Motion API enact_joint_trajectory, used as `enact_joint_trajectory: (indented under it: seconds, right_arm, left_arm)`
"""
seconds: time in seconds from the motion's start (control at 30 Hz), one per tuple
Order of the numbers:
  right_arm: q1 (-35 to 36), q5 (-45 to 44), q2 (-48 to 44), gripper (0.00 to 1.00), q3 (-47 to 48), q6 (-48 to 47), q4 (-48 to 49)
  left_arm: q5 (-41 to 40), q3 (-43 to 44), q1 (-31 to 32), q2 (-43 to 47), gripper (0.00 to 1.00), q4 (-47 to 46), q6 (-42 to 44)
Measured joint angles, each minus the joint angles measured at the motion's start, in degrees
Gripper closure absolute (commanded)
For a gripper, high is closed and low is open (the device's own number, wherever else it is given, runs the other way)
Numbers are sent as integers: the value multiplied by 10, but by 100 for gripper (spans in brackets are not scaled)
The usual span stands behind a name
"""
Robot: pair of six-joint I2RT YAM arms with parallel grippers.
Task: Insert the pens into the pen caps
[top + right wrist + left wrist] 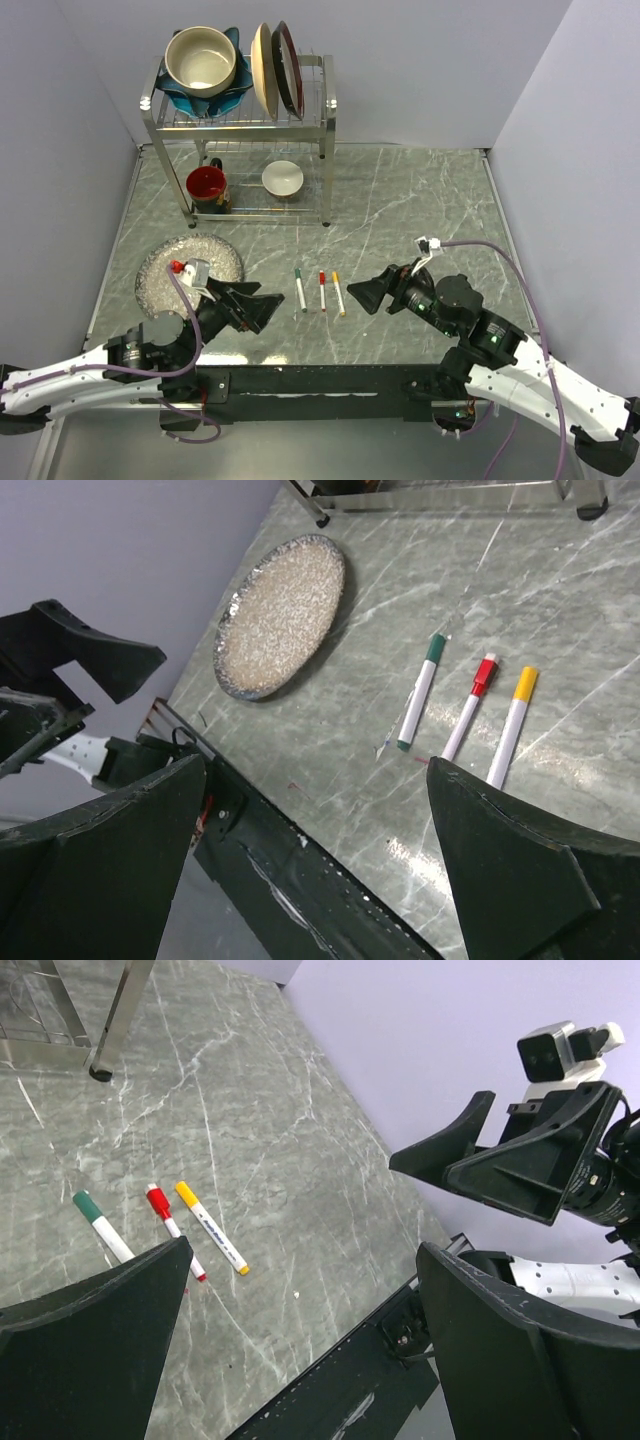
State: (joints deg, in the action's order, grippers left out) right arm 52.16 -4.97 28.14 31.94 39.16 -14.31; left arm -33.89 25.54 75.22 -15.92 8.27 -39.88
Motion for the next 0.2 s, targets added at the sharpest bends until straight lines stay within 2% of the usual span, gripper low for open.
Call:
enact_joint_trajectory:
  seconds: [0.2]
  right_arm:
    - [0, 6, -17, 0, -14, 0, 8]
  left_arm:
    - [0, 0, 0, -1, 1, 1, 0]
